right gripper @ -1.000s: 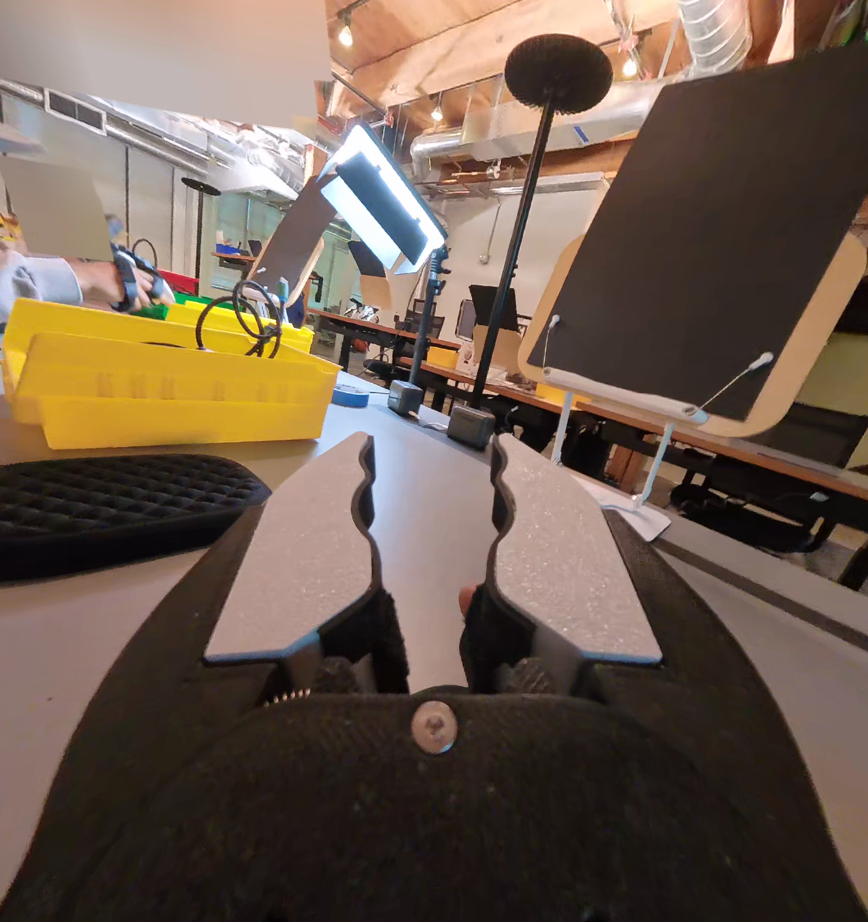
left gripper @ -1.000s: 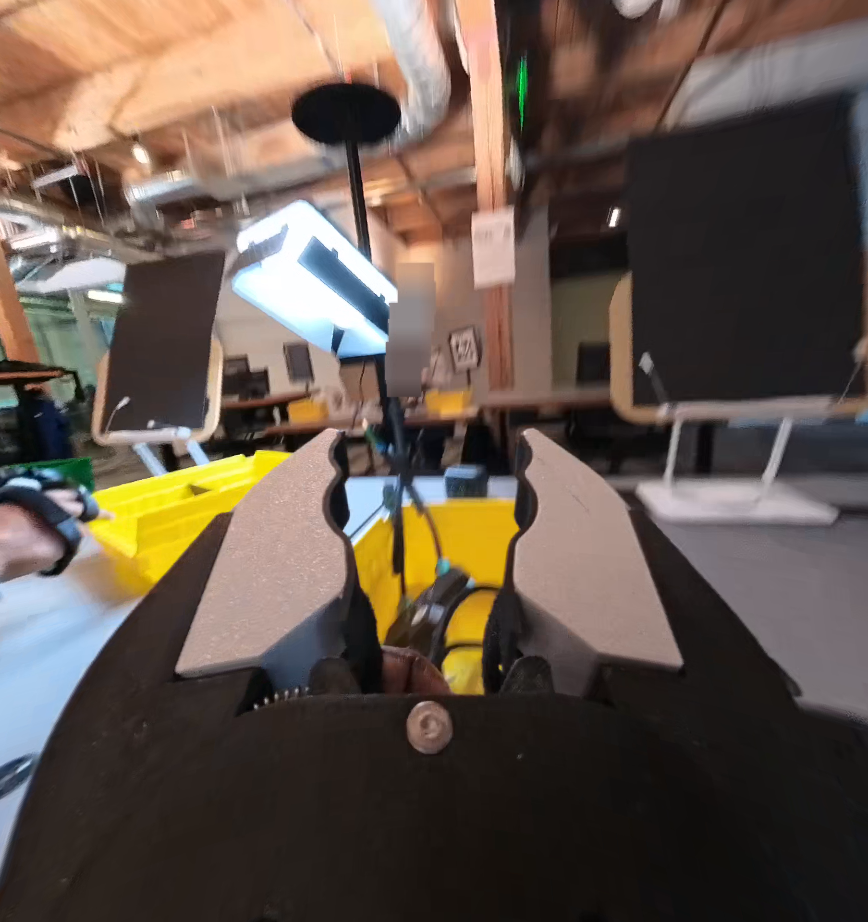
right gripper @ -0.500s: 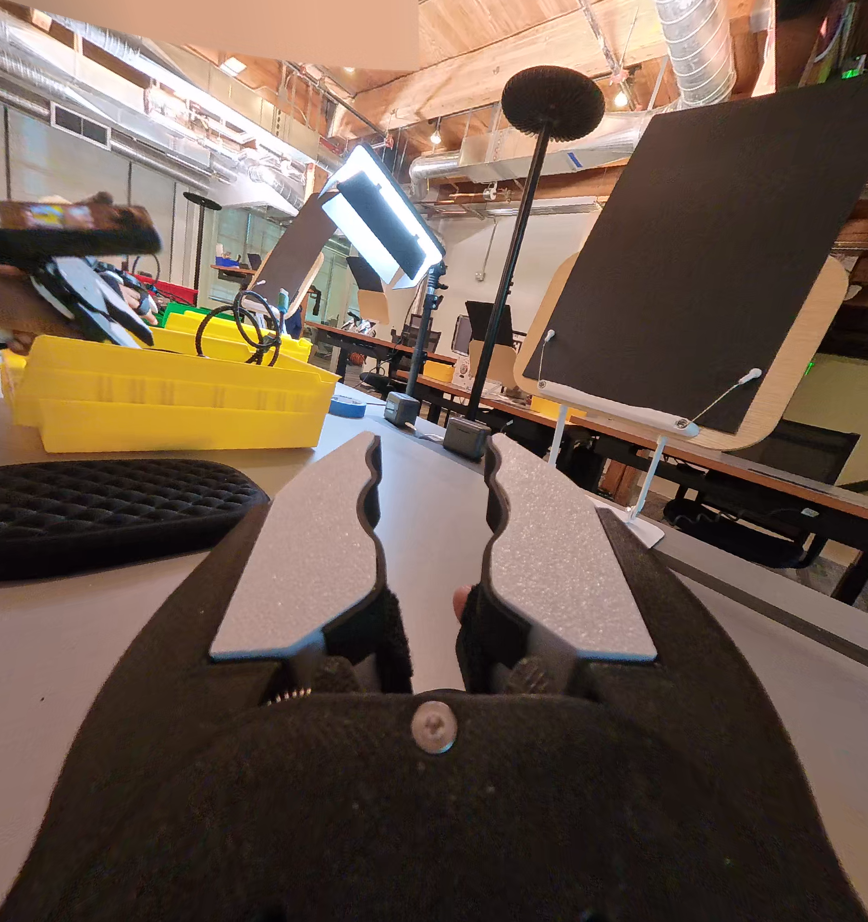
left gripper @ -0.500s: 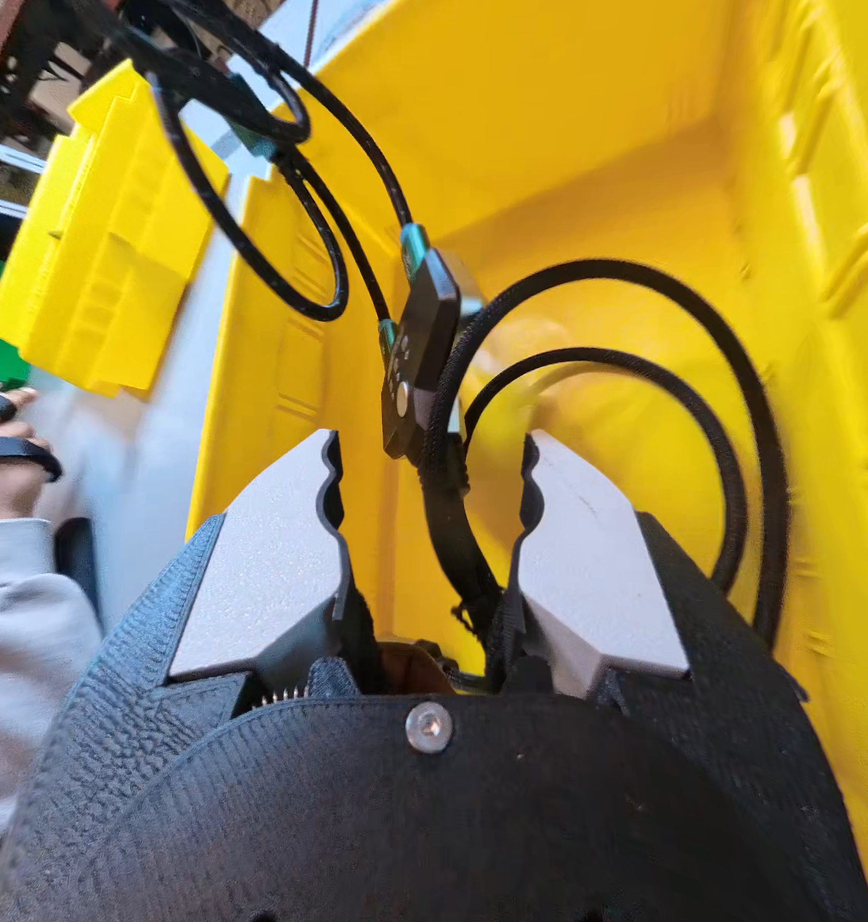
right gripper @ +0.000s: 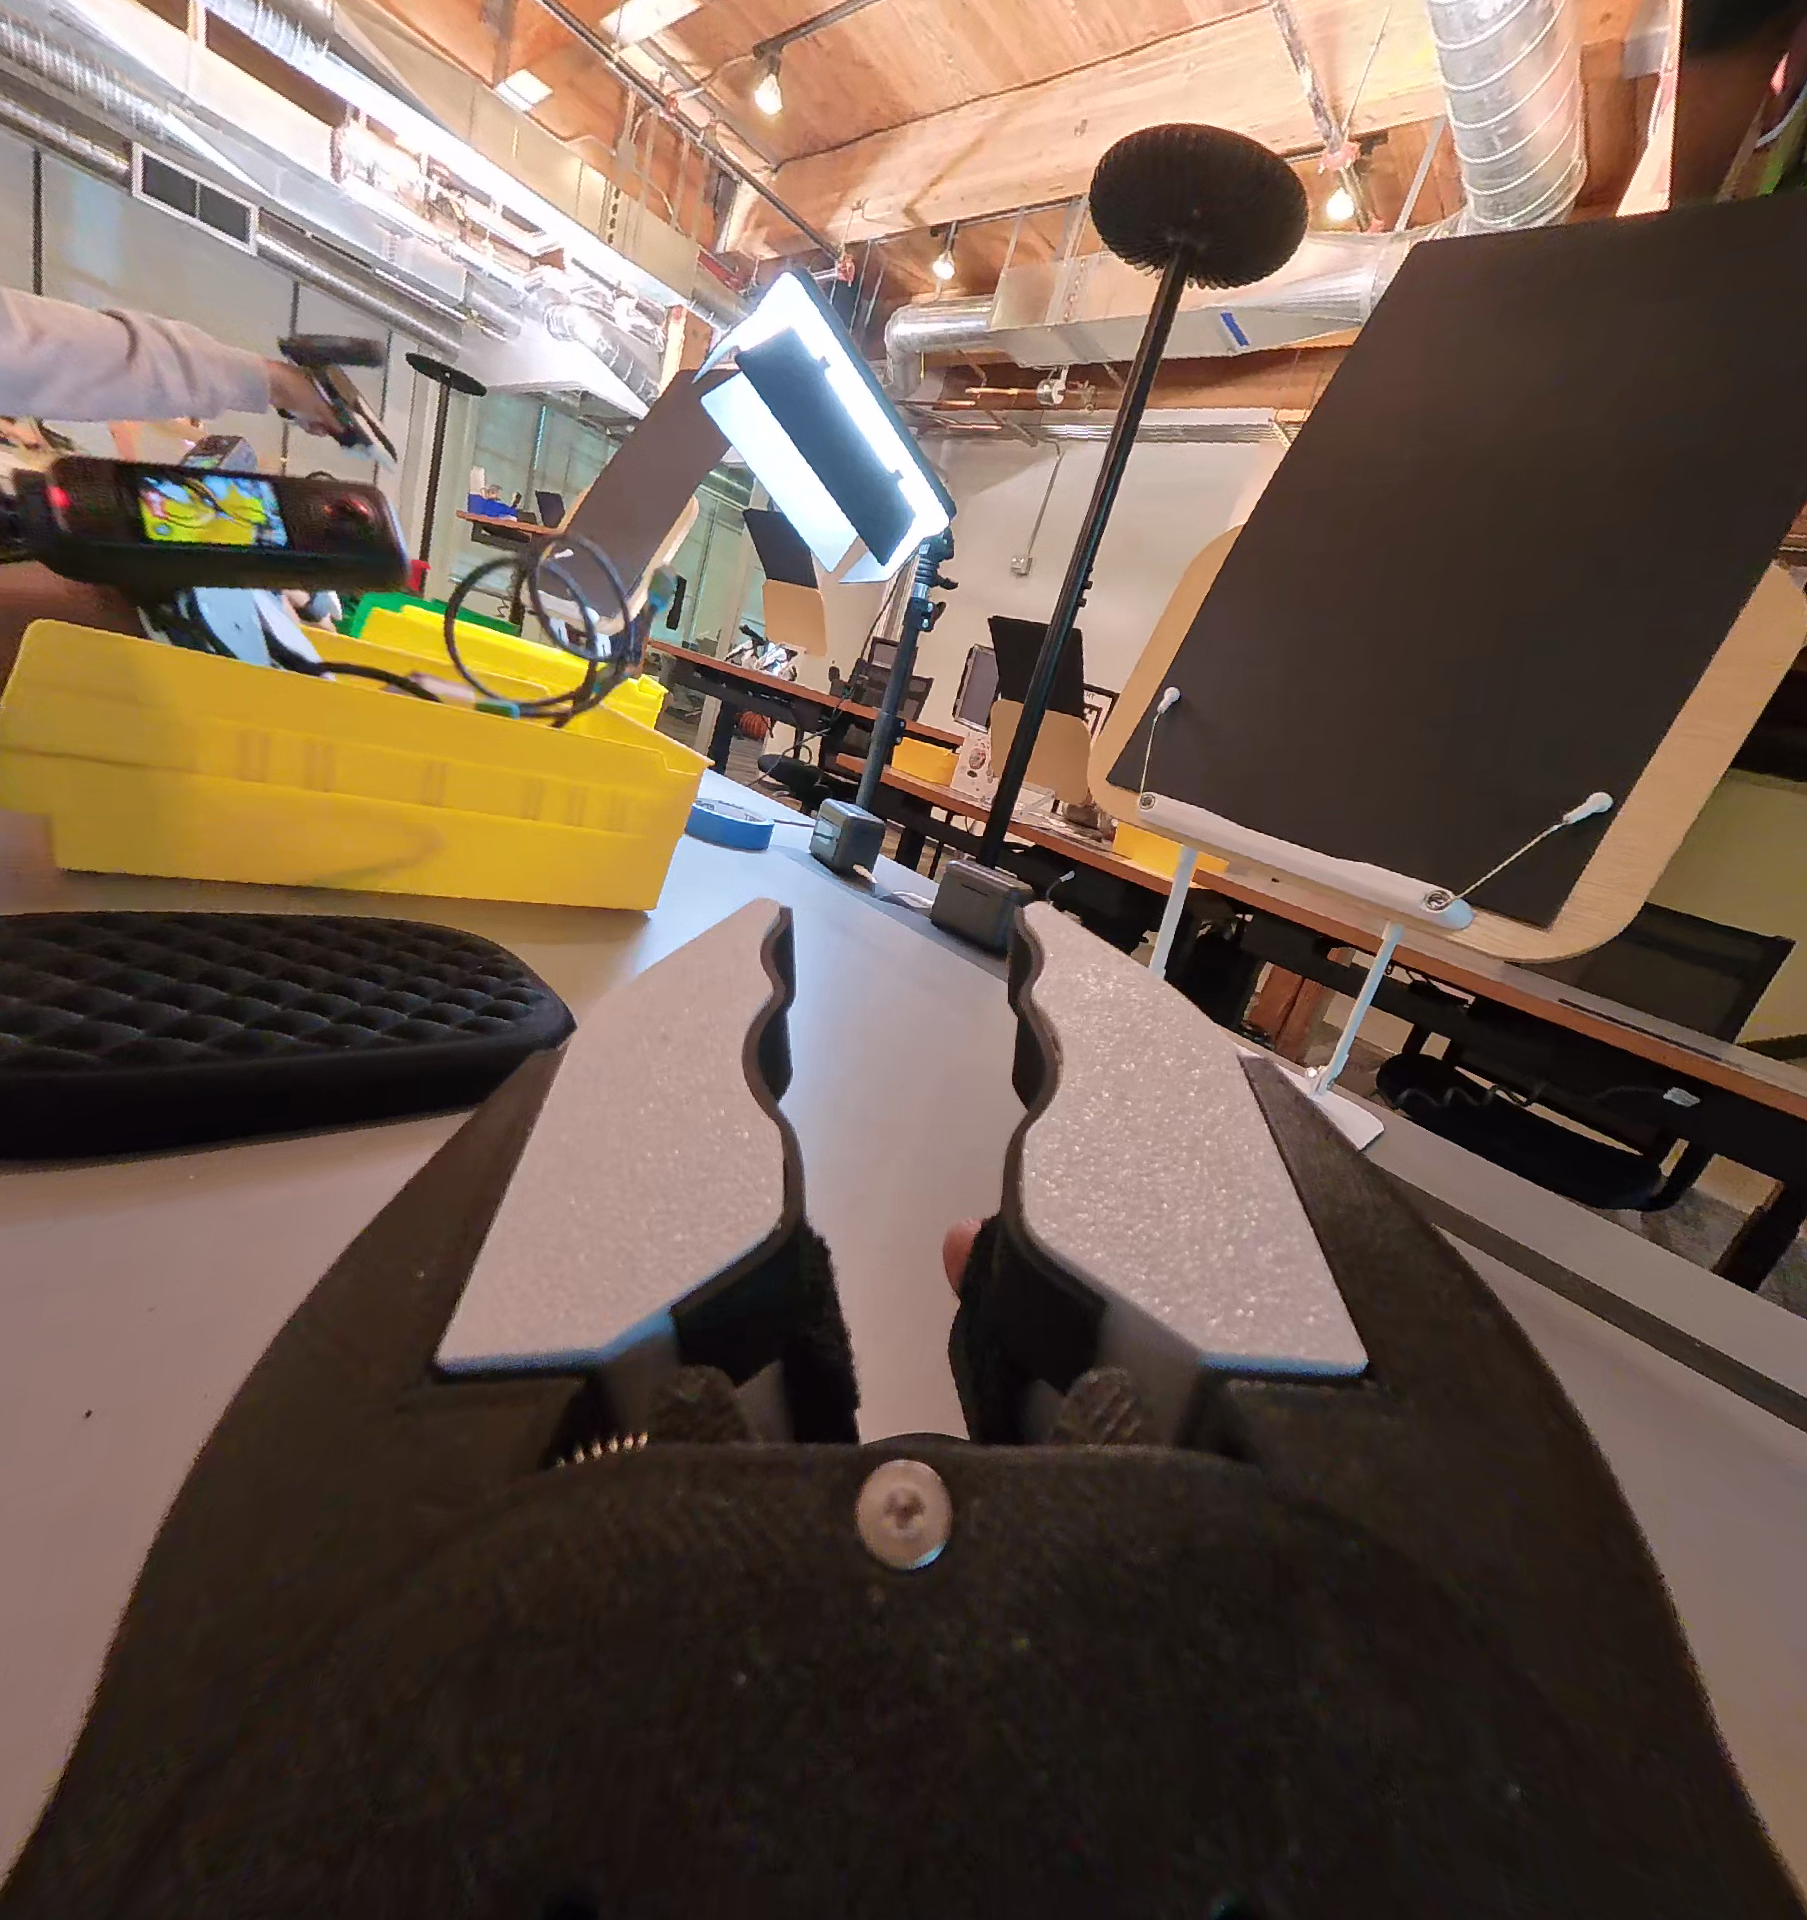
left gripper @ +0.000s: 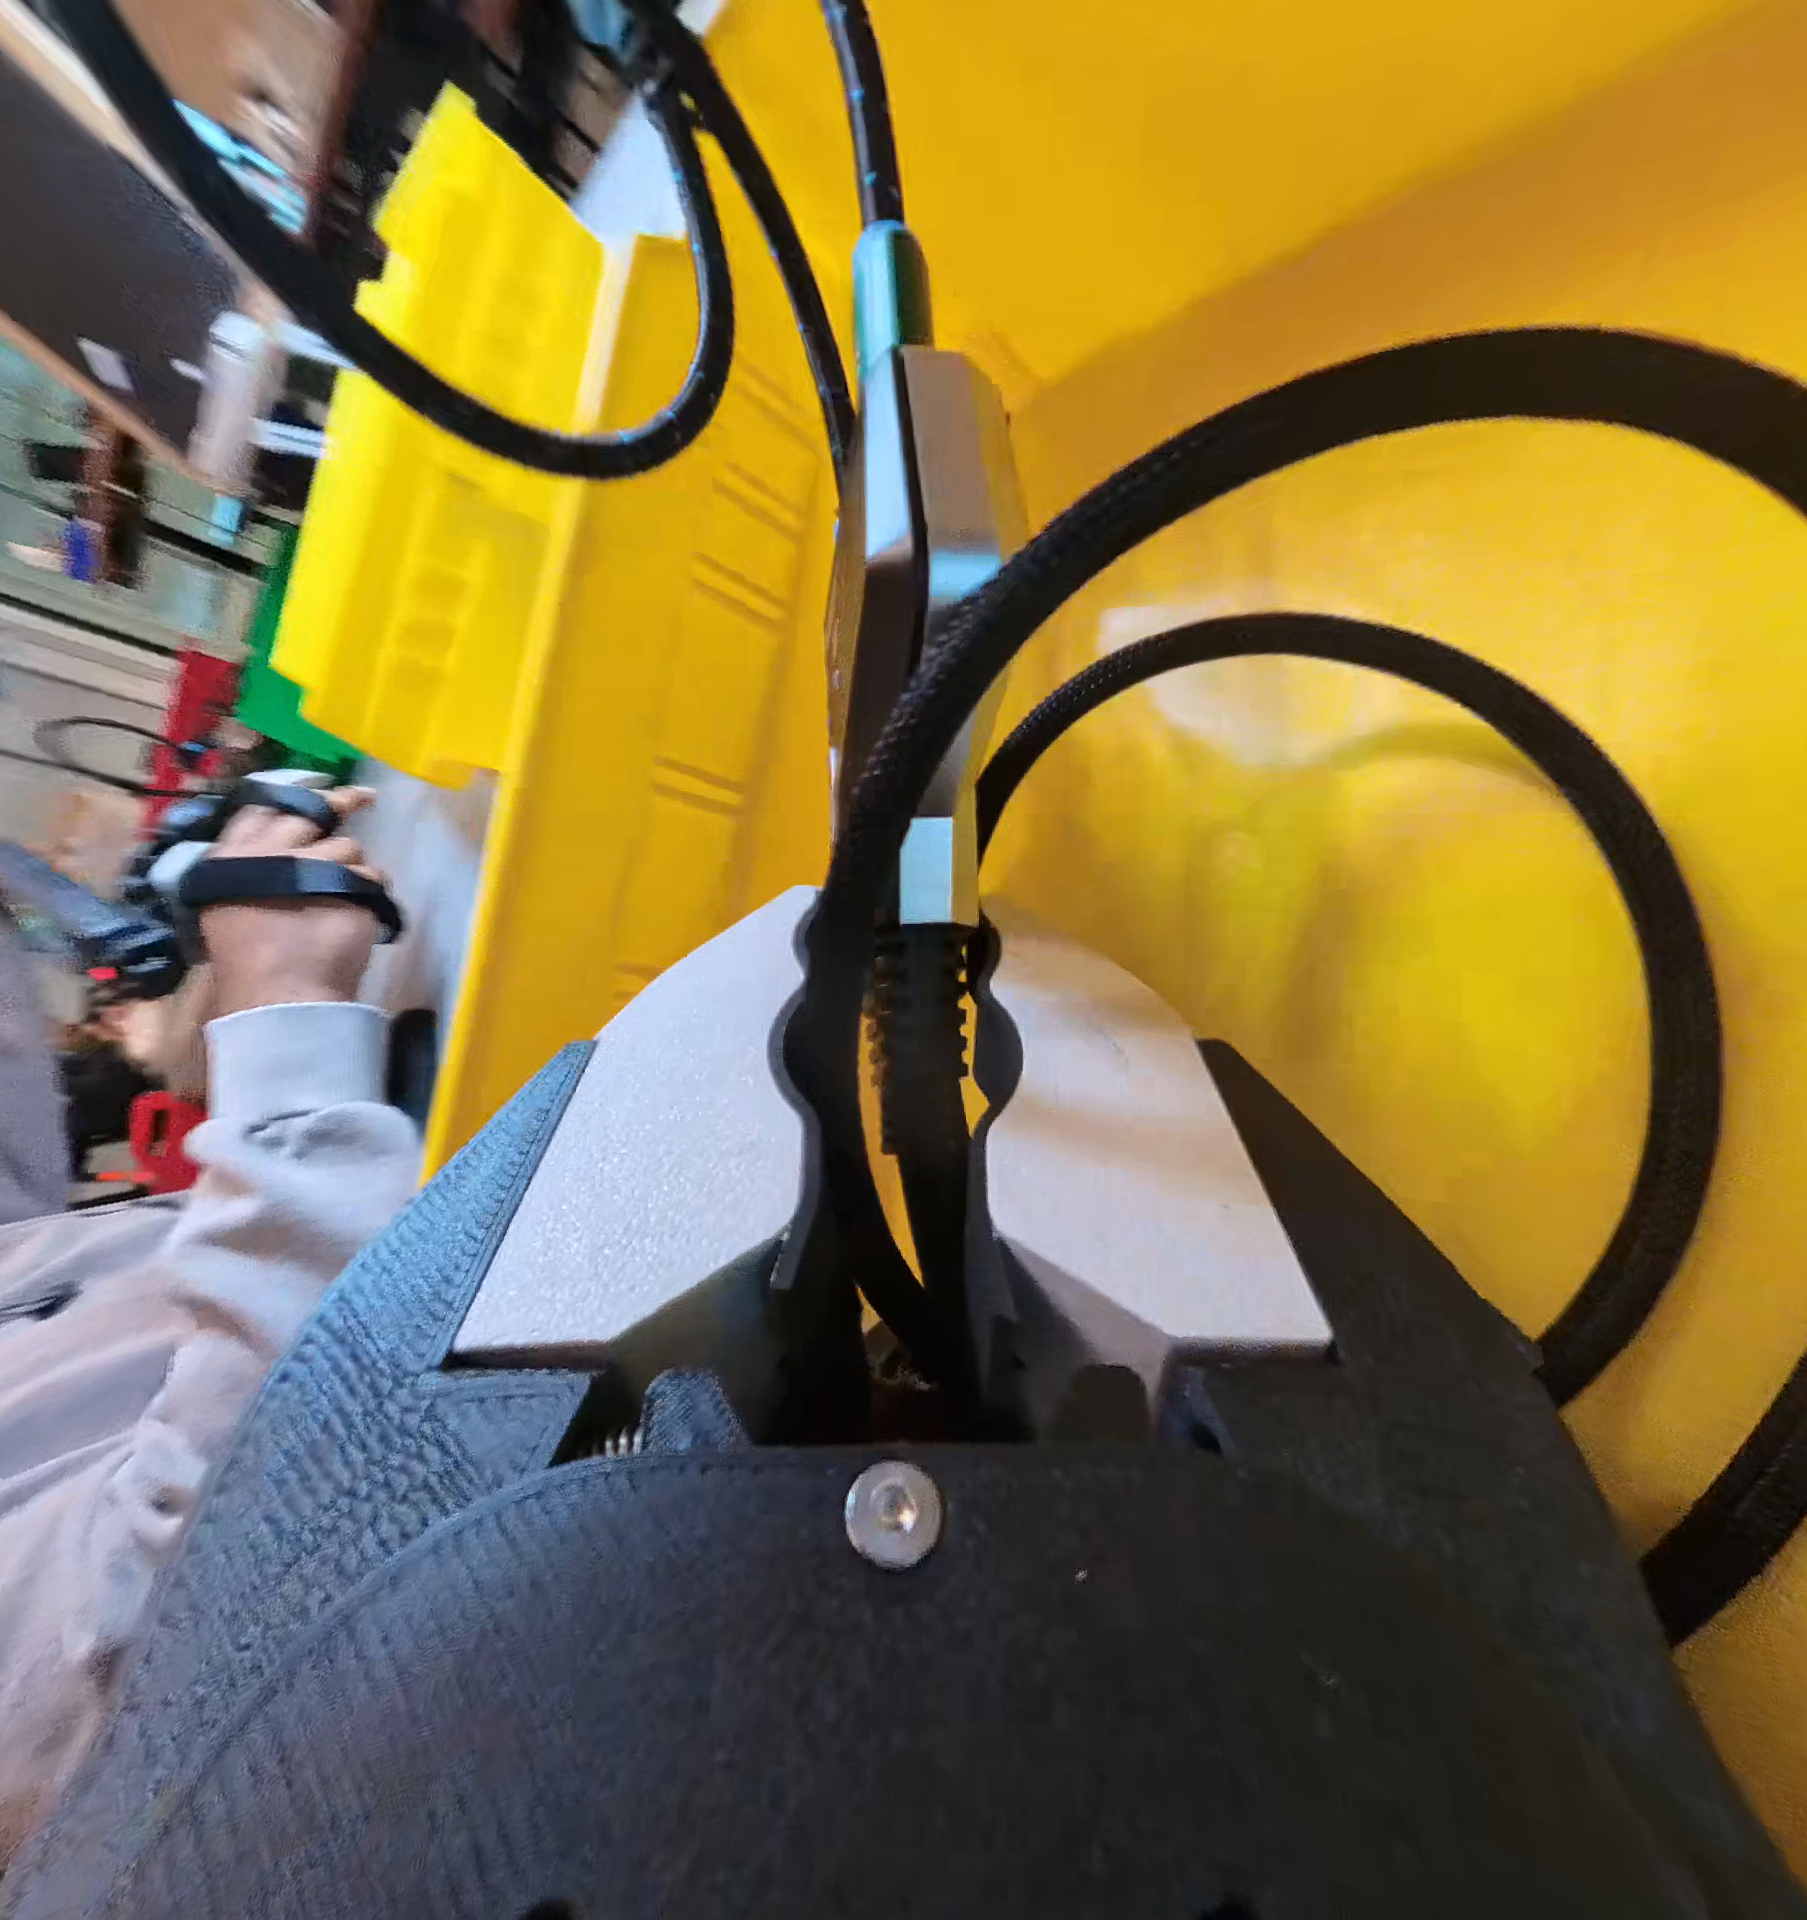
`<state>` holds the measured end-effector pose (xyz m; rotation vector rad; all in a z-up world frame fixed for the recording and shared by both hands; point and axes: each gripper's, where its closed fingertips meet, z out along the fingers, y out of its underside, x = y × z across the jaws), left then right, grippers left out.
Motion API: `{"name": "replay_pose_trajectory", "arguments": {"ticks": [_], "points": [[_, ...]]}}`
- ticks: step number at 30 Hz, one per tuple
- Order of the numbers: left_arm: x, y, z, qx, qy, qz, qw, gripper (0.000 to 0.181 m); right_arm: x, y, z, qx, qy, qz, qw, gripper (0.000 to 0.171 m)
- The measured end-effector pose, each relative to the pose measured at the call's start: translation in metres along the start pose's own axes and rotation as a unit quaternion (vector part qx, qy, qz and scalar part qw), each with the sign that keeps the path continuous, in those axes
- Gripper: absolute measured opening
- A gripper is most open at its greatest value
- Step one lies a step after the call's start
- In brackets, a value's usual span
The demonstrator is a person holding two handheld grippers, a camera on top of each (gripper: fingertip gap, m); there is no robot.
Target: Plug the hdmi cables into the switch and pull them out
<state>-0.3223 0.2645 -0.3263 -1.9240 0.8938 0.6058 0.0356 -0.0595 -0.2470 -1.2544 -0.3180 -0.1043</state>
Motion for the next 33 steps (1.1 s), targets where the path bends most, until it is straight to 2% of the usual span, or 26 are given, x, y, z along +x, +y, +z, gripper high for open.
{"name": "replay_pose_trajectory", "arguments": {"ticks": [4, 9, 16, 18, 21, 24, 29, 33], "points": [[-0.031, -0.013, -0.028, 0.074, -0.097, -0.009, 0.993, 0.023, -0.002, 0.001, 0.001, -0.003, -0.003, -0.007, 1.000, 0.040], [-0.070, -0.033, -0.072, 0.170, -0.171, -0.064, 0.968, 0.022, -0.005, 0.002, 0.002, -0.006, -0.008, -0.016, 1.000, 0.039], [-0.113, -0.075, -0.168, 0.319, -0.287, -0.105, 0.897, 0.022, -0.009, 0.003, 0.003, -0.012, -0.017, -0.029, 0.999, 0.039], [-0.112, -0.093, -0.192, 0.355, -0.291, -0.097, 0.883, 0.022, -0.009, 0.003, 0.003, -0.011, -0.016, -0.029, 0.999, 0.039], [-0.091, -0.123, -0.223, 0.403, -0.272, -0.075, 0.871, 0.021, -0.009, 0.000, 0.002, -0.002, -0.016, -0.028, 0.999, 0.039], [-0.047, -0.154, -0.246, 0.442, -0.235, -0.029, 0.865, 0.021, -0.009, -0.013, 0.000, 0.022, -0.011, 0.005, 1.000, 0.039], [0.048, -0.191, -0.273, 0.492, -0.172, 0.054, 0.852, 0.022, -0.037, -0.068, 0.001, 0.103, -0.085, 0.165, 0.977, 0.041], [0.123, -0.203, -0.295, 0.526, -0.118, 0.105, 0.835, 0.022, -0.043, -0.082, 0.007, 0.094, -0.083, 0.244, 0.962, 0.045]]}}
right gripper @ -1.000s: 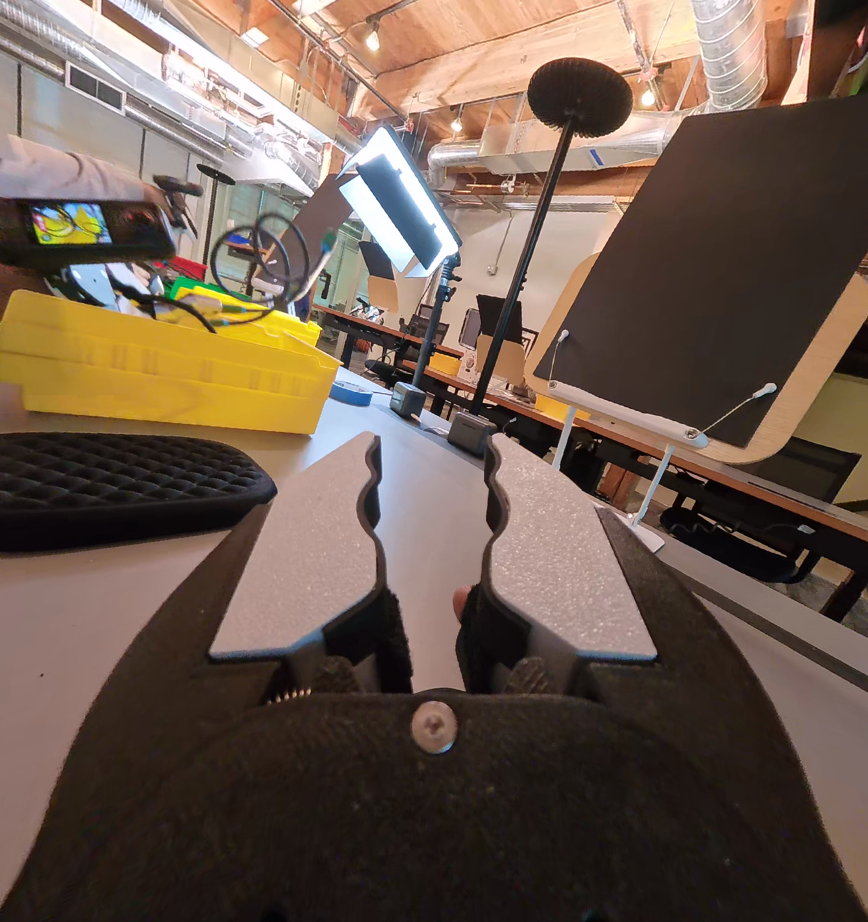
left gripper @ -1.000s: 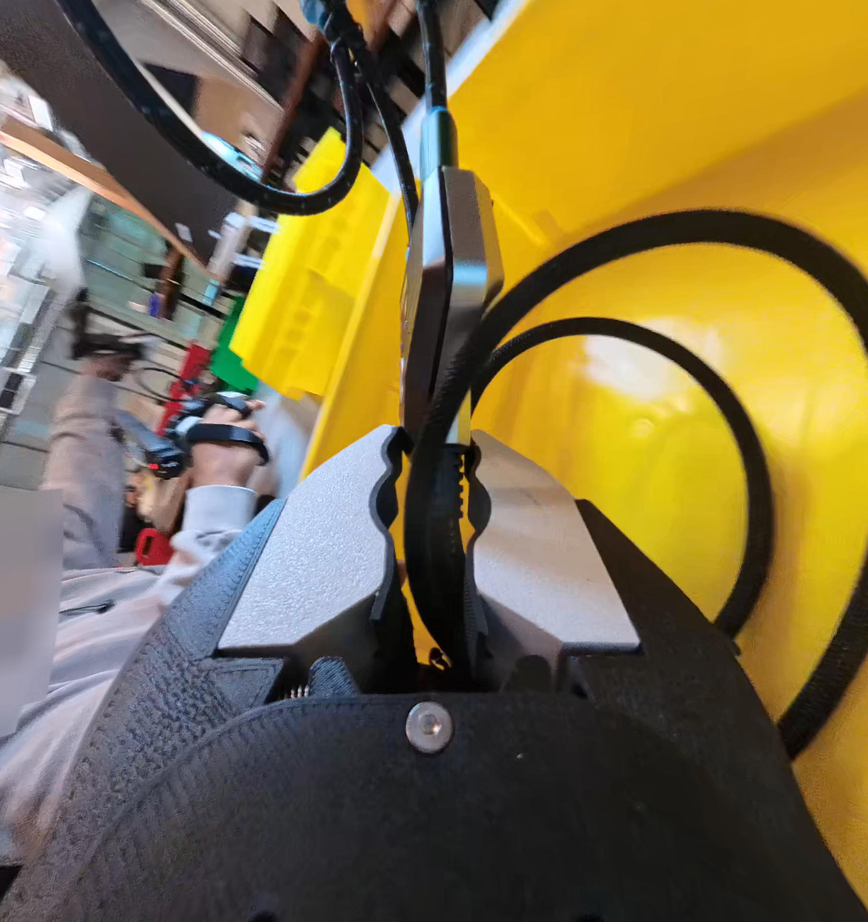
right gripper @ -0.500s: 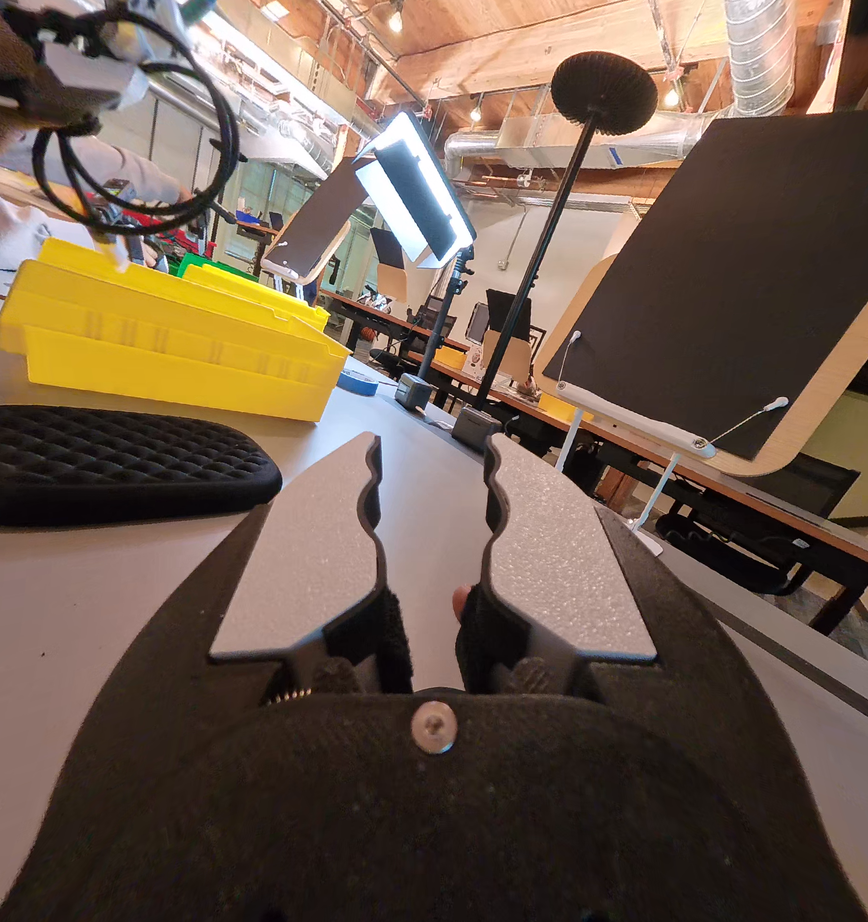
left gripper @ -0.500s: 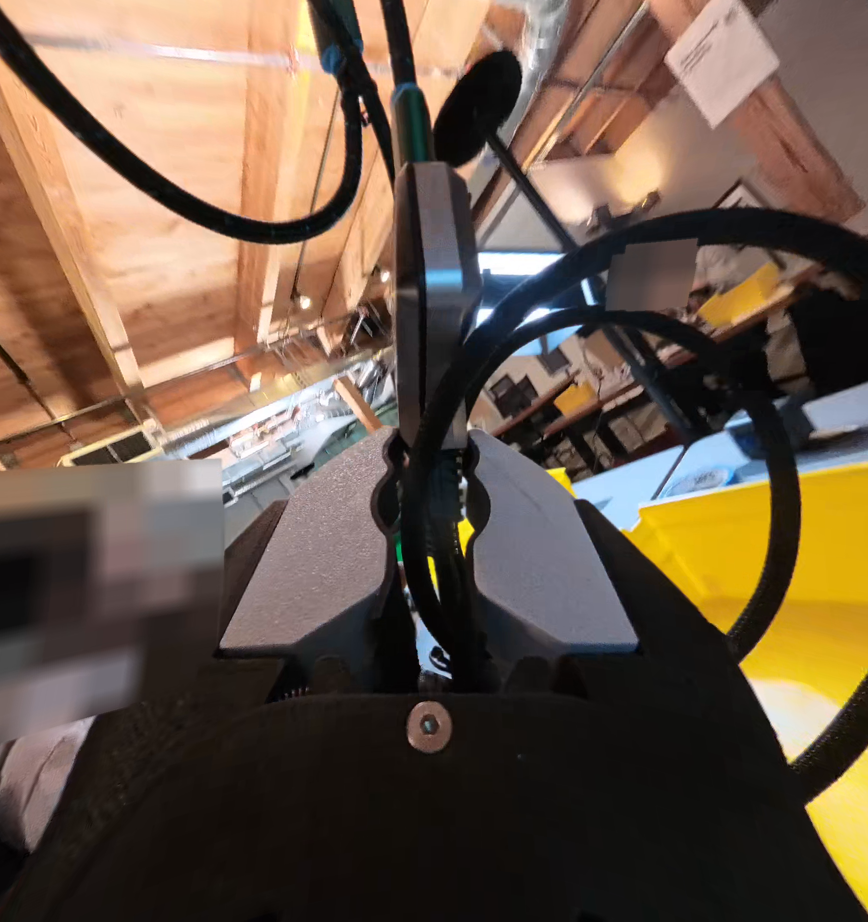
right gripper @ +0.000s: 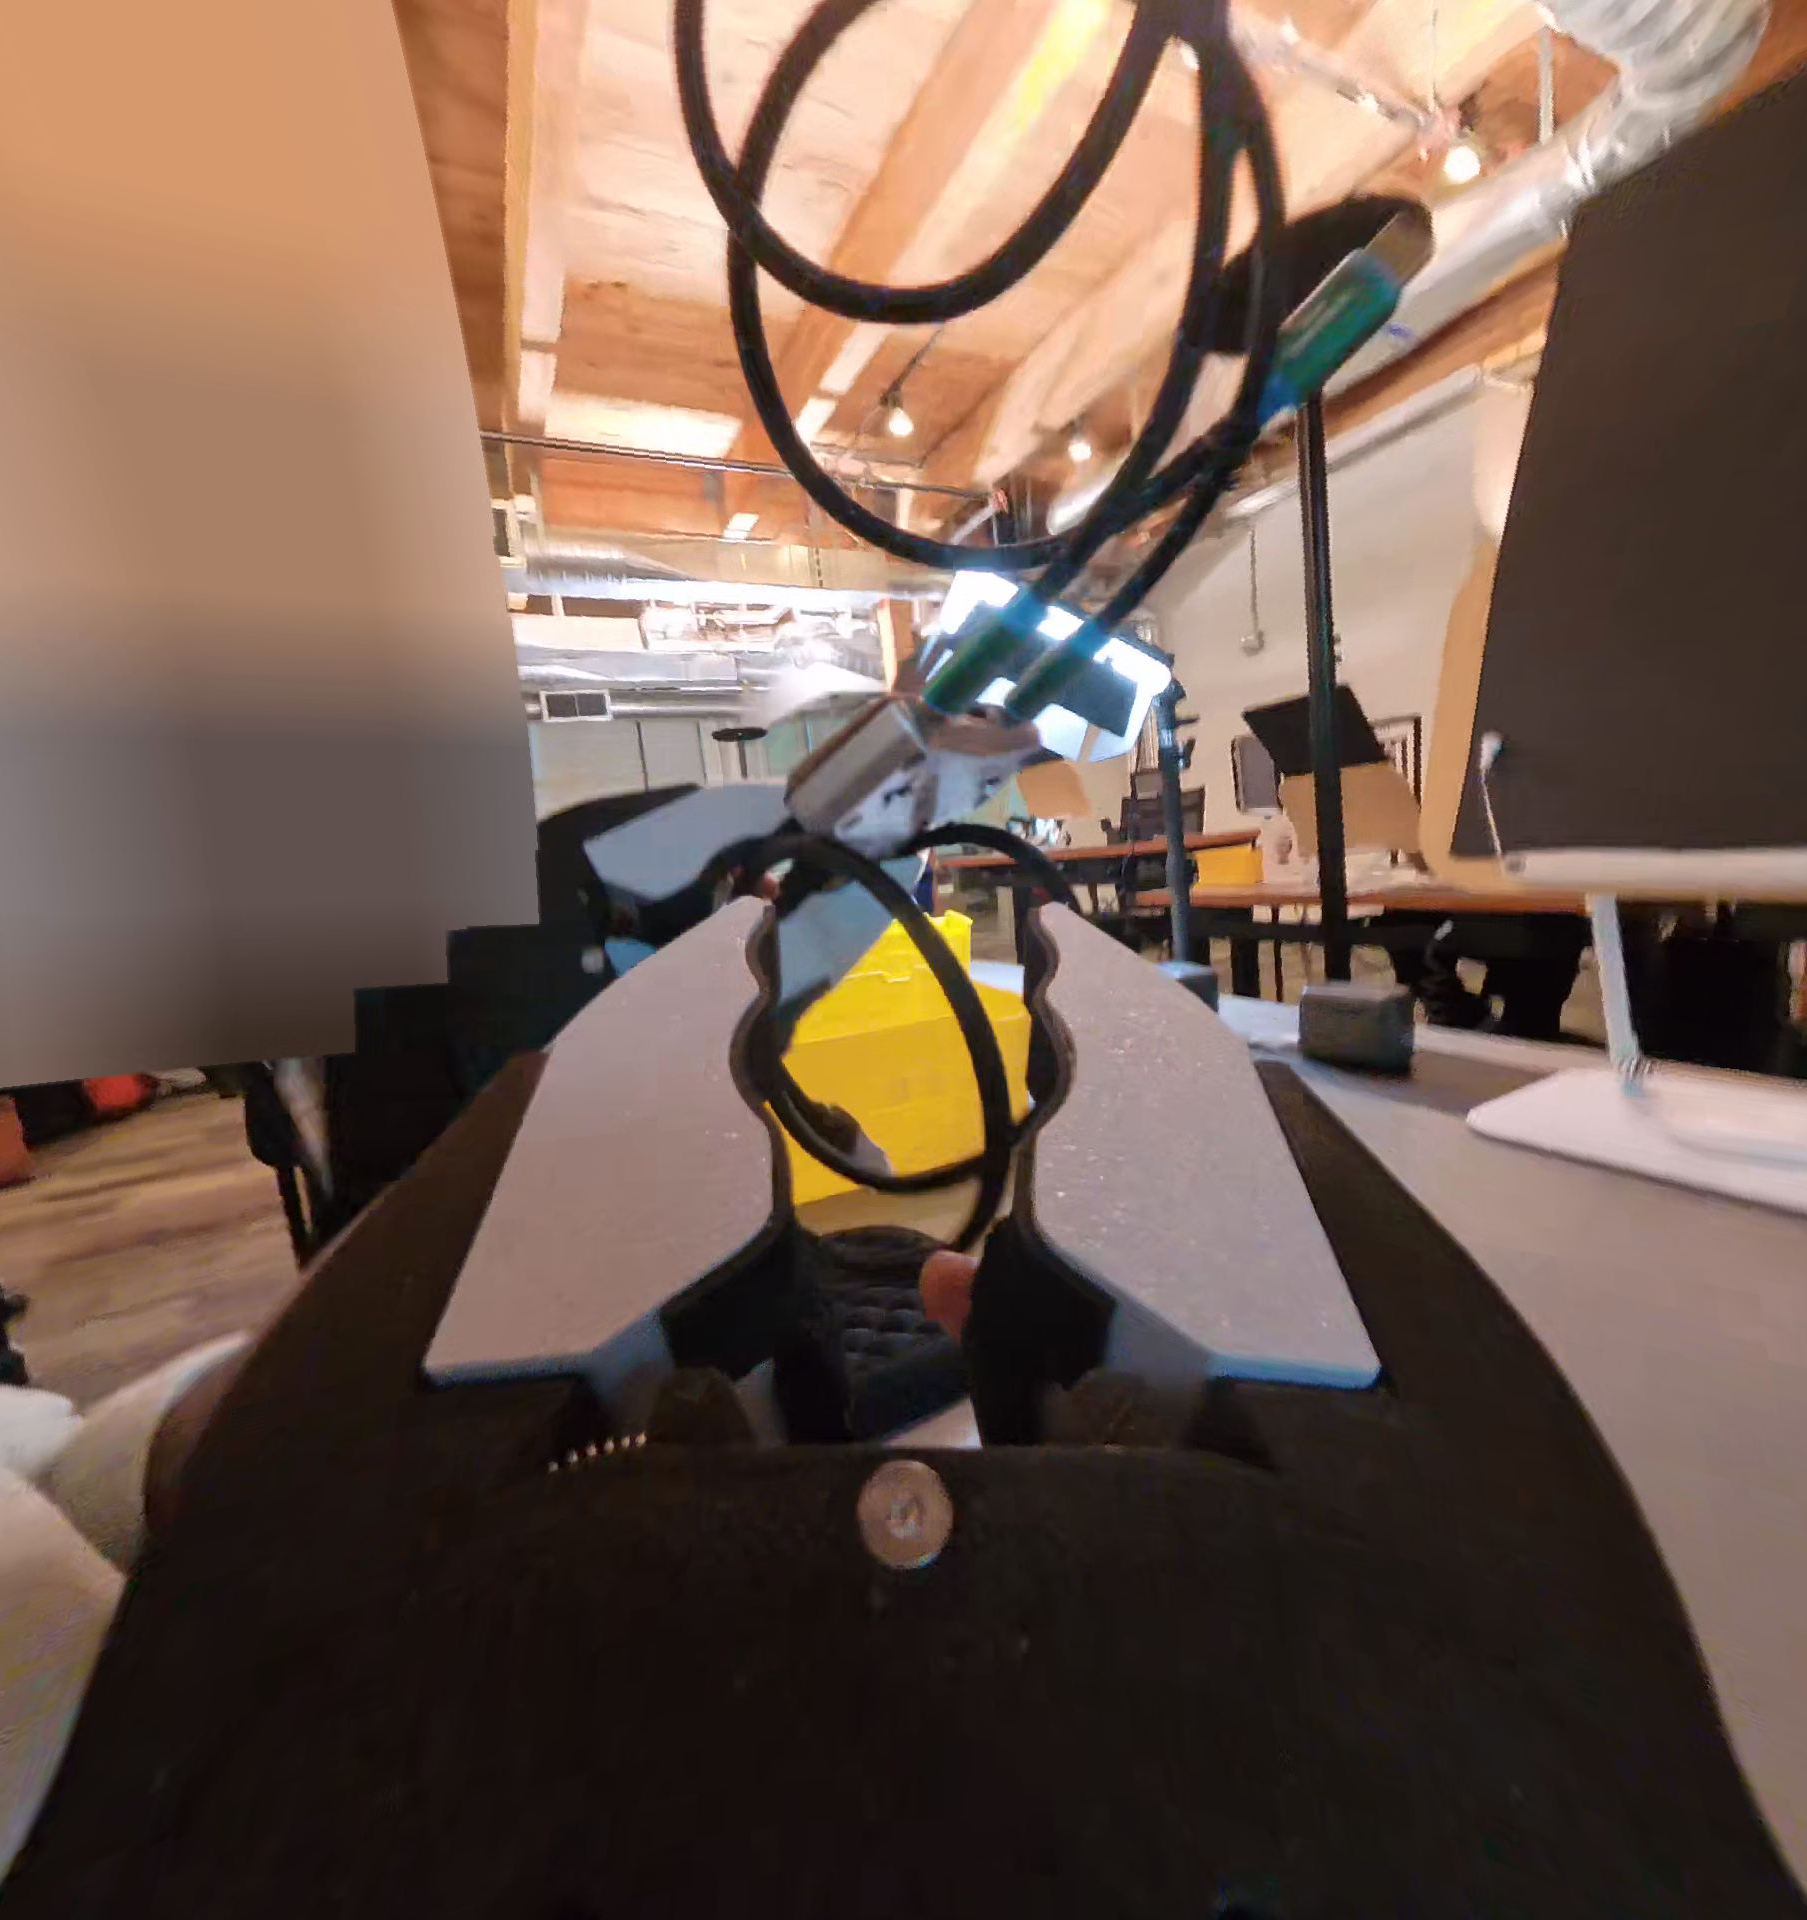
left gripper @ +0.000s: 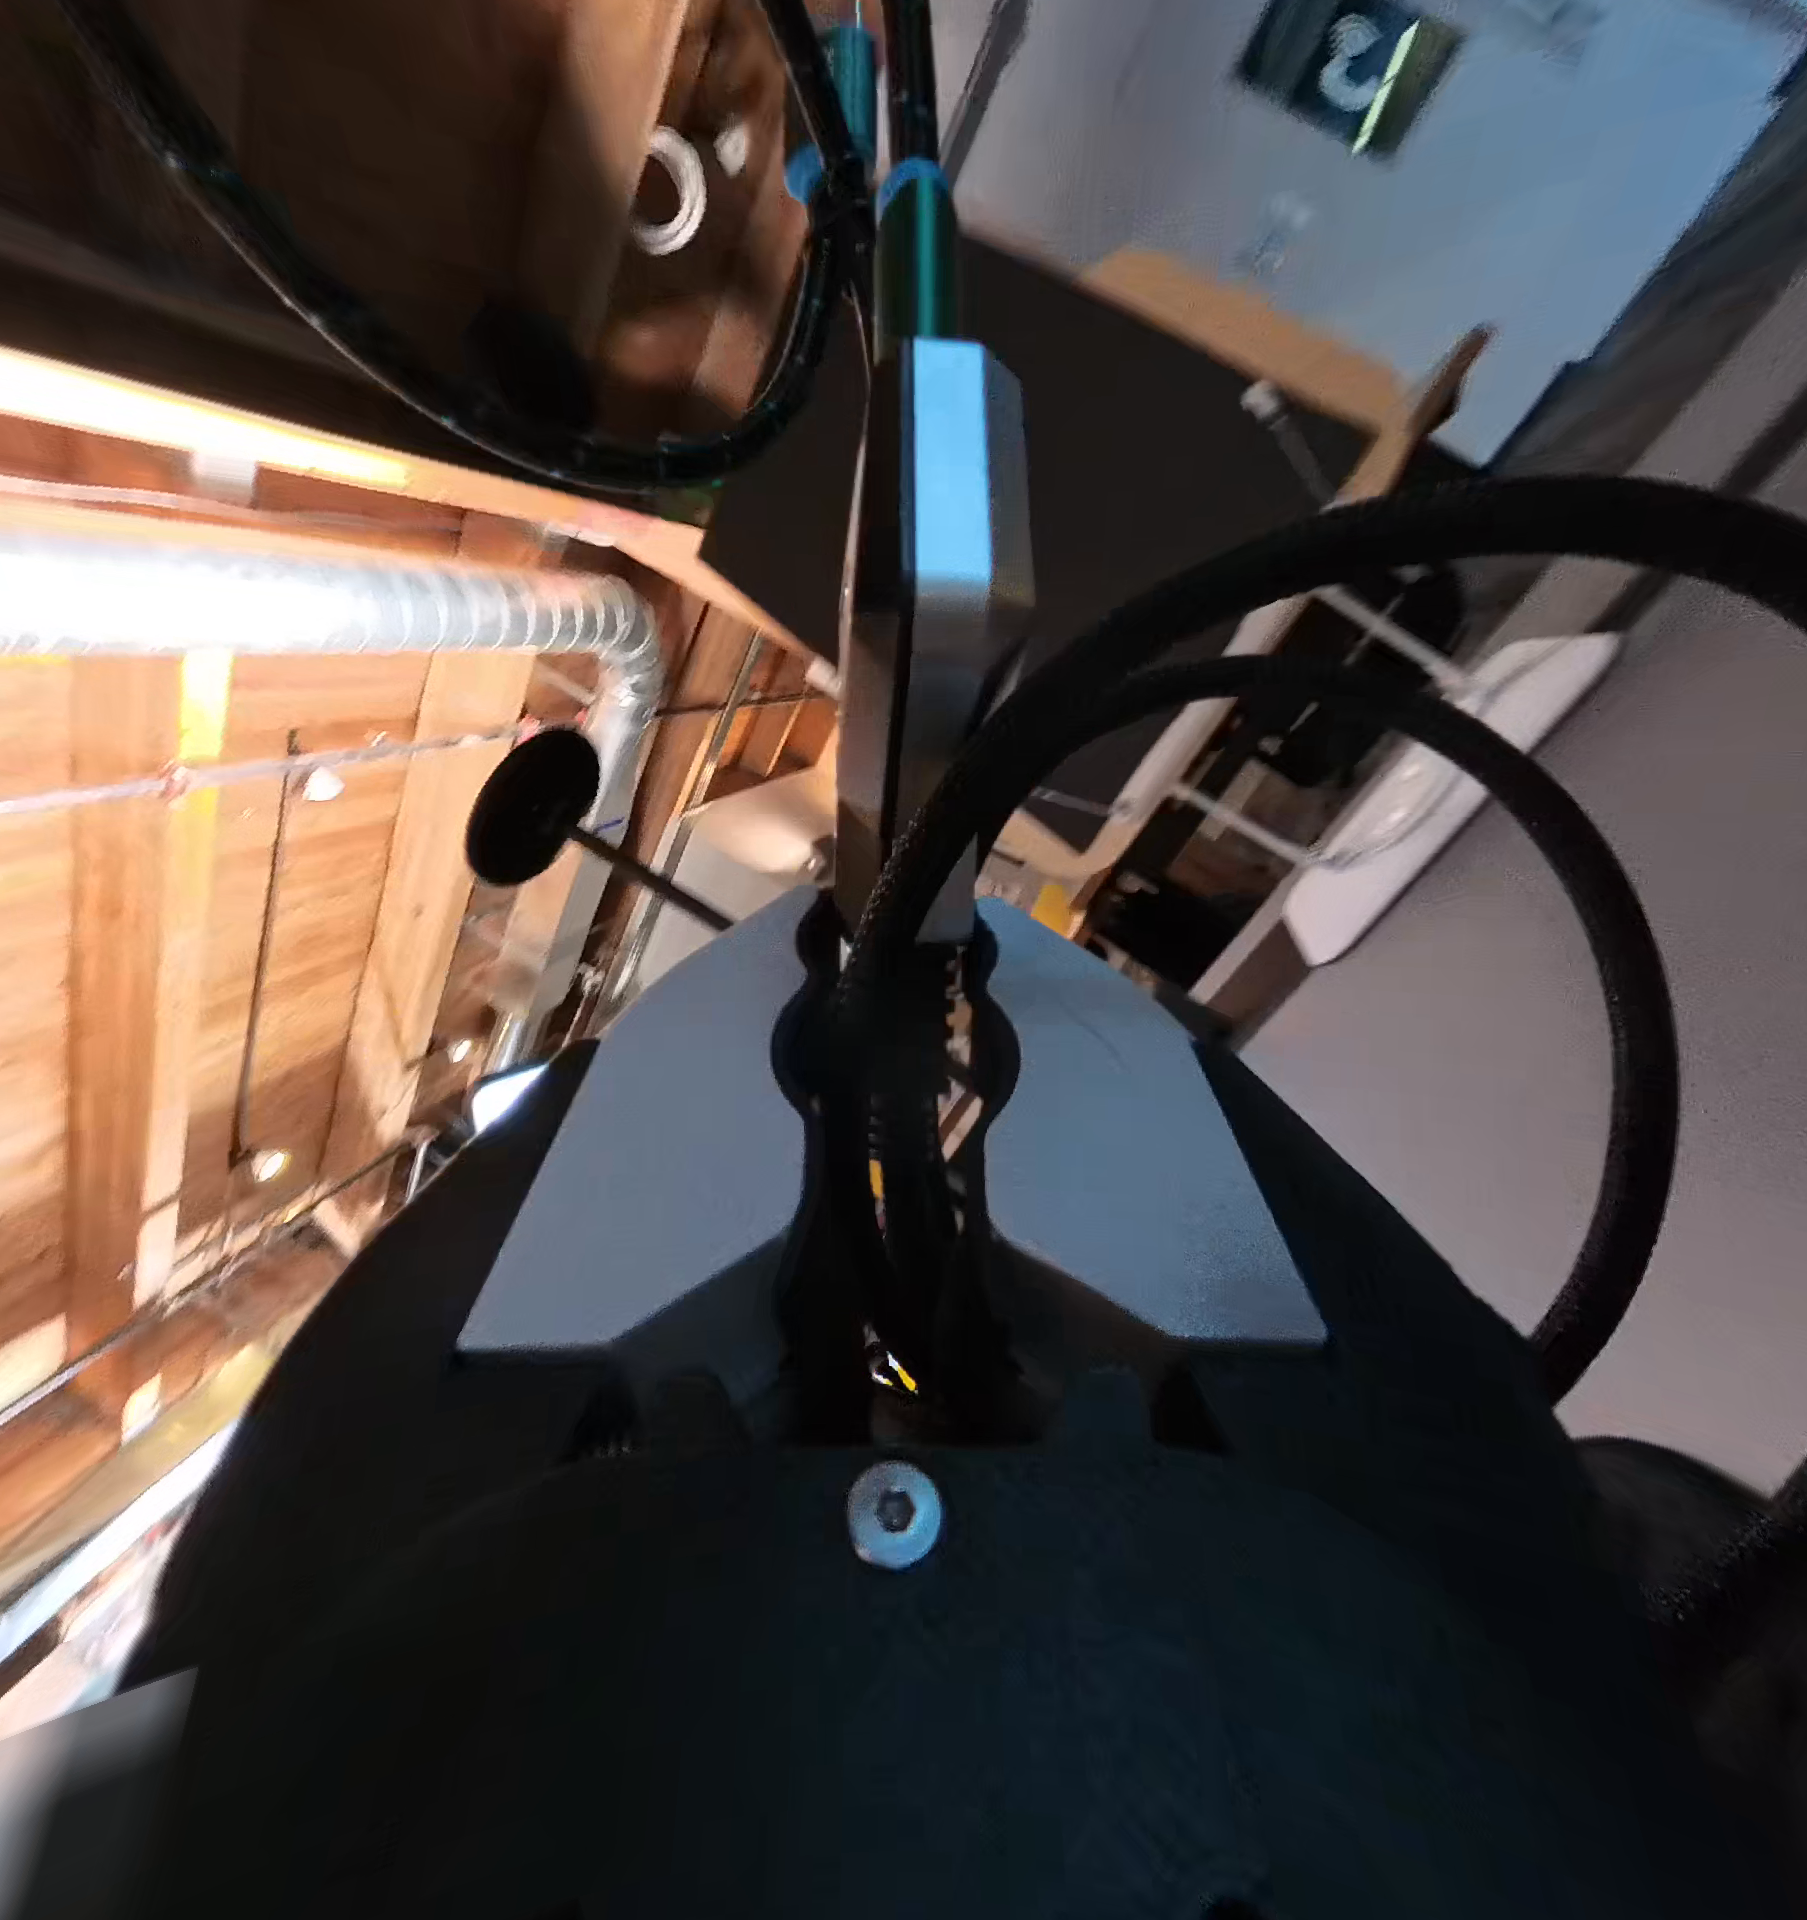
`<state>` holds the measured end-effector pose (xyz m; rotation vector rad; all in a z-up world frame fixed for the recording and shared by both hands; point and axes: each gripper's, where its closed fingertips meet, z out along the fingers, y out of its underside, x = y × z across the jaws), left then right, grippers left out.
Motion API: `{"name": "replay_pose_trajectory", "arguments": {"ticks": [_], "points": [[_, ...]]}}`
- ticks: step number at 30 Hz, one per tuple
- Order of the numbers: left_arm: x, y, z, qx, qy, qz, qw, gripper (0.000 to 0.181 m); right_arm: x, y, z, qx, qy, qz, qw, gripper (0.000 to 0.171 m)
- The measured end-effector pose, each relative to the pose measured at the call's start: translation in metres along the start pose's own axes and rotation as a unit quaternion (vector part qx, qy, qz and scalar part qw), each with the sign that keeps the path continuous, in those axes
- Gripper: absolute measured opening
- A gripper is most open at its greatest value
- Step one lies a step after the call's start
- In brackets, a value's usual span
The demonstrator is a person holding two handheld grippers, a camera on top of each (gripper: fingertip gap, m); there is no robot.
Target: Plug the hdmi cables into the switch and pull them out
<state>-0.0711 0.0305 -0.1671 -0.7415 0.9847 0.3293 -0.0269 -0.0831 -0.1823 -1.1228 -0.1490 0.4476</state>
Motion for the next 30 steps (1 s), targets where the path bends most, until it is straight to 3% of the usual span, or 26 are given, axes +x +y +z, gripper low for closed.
{"name": "replay_pose_trajectory", "arguments": {"ticks": [5, 9, 13, 15, 18, 20, 22, 24, 26, 30], "points": [[0.054, -0.042, -0.018, 0.058, 0.041, 0.034, 0.997, 0.022, 0.015, 0.001, -0.001, -0.012, 0.022, 0.140, 0.990, 0.048], [0.078, -0.054, -0.028, 0.088, 0.052, 0.071, 0.992, 0.027, 0.032, 0.022, -0.010, -0.055, 0.031, 0.183, 0.981, 0.030], [0.094, -0.051, -0.041, 0.108, 0.196, -0.040, 0.974, 0.044, 0.042, 0.028, -0.019, -0.047, 0.001, 0.184, 0.982, 0.023], [0.092, -0.052, -0.051, 0.119, 0.296, -0.139, 0.938, 0.058, 0.044, 0.027, -0.022, -0.042, -0.011, 0.178, 0.983, 0.022], [0.088, -0.050, -0.066, 0.127, 0.430, -0.292, 0.845, 0.096, 0.030, 0.025, -0.023, -0.068, -0.068, 0.181, 0.979, 0.022], [0.080, -0.051, -0.070, 0.144, 0.463, -0.378, 0.788, 0.112, 0.019, 0.026, -0.023, -0.093, -0.101, 0.178, 0.975, 0.022], [0.072, -0.050, -0.071, 0.159, 0.468, -0.417, 0.763, 0.112, 0.009, 0.027, -0.022, -0.106, -0.123, 0.178, 0.971, 0.022], [0.072, -0.047, -0.072, 0.164, 0.473, -0.411, 0.762, 0.111, 0.009, 0.027, -0.021, -0.105, -0.122, 0.176, 0.971, 0.022], [0.076, -0.039, -0.073, 0.157, 0.474, -0.374, 0.782, 0.104, 0.010, 0.029, -0.023, -0.112, -0.120, 0.170, 0.972, 0.022], [0.077, 0.010, -0.058, 0.081, 0.402, -0.188, 0.893, 0.077, 0.027, 0.024, -0.028, -0.100, -0.080, 0.153, 0.980, 0.021]]}}
